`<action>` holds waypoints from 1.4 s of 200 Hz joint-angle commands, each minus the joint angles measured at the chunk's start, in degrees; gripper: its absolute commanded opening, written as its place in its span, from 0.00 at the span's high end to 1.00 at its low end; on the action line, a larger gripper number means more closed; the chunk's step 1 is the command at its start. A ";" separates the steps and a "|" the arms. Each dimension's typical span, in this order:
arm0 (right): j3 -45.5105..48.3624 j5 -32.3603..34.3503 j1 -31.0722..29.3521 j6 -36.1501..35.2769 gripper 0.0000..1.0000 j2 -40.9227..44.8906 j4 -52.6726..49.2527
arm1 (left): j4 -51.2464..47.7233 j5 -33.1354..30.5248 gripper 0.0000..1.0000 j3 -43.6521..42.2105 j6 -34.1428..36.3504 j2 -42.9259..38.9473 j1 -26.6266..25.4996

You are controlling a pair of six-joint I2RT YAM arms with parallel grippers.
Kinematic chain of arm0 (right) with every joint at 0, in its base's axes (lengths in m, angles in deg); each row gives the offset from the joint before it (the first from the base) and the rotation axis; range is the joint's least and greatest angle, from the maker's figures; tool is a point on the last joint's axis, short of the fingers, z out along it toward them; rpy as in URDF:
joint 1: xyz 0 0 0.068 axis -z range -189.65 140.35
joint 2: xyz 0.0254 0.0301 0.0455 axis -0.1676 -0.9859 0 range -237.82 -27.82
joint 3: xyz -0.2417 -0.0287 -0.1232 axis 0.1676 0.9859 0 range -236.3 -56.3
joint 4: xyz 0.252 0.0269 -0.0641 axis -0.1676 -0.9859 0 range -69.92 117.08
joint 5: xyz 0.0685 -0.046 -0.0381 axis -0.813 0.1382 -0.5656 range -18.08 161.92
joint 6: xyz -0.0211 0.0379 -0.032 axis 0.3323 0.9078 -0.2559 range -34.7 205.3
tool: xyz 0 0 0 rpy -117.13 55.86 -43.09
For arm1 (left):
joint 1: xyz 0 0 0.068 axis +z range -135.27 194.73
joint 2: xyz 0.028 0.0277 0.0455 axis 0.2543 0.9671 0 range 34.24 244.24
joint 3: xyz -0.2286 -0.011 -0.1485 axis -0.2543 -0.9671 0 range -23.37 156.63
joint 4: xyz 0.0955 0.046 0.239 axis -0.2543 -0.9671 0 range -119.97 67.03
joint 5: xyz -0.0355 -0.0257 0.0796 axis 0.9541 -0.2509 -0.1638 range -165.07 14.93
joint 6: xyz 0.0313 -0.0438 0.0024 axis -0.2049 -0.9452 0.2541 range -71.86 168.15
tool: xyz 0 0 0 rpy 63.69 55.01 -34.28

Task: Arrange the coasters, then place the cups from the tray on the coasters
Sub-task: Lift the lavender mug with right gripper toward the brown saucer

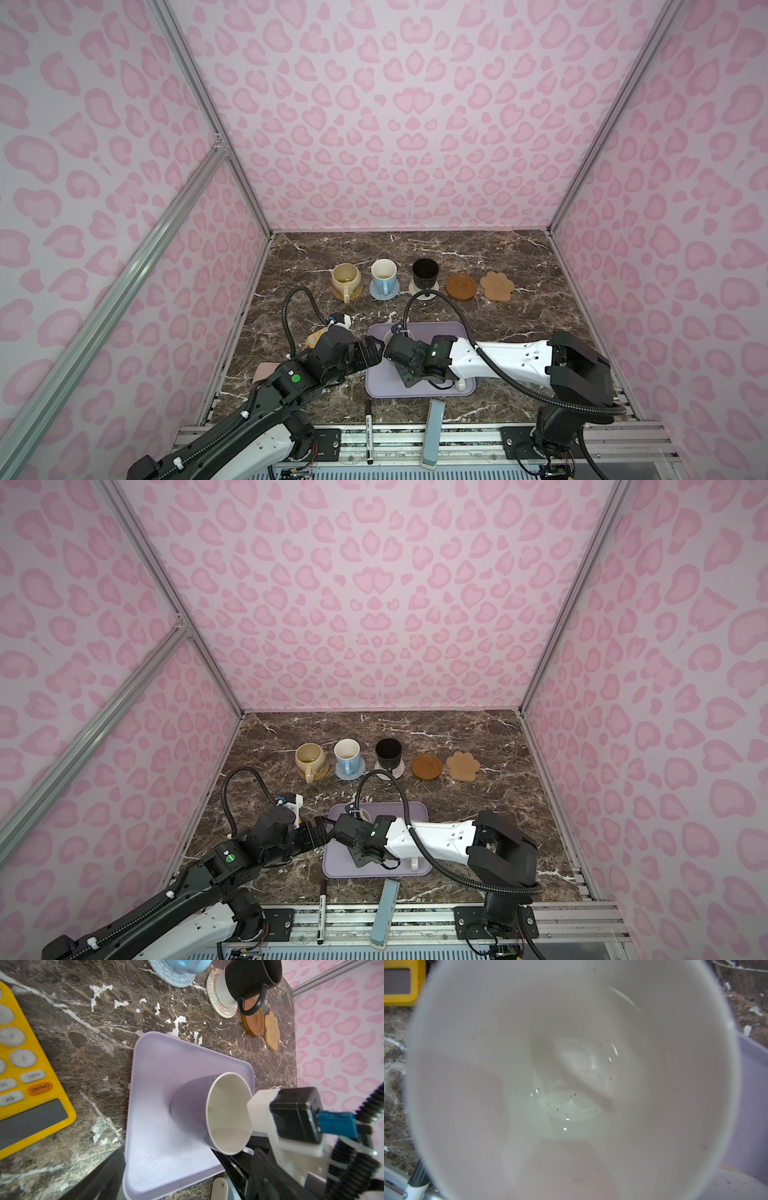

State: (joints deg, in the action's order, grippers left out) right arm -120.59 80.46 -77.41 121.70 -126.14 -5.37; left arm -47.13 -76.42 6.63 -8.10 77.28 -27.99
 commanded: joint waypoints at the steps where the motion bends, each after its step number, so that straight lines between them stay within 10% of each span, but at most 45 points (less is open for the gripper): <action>1: -0.51 1.13 0.57 -0.52 1.00 0.54 1.99 | 0.71 -0.11 0.04 1.43 0.95 0.50 0.14; 152: -0.62 3.88 7.27 -1.24 1.00 11.50 0.86 | 9.05 2.90 0.01 14.96 3.82 6.74 -1.39; 280: 6.43 1.07 28.10 -7.13 1.00 25.18 0.57 | 13.67 3.41 0.03 32.68 7.45 28.38 -4.73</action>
State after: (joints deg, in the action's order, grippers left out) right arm -115.58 81.20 -52.10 116.13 -102.40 -7.25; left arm -37.10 -73.99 35.66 -2.31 101.85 -32.64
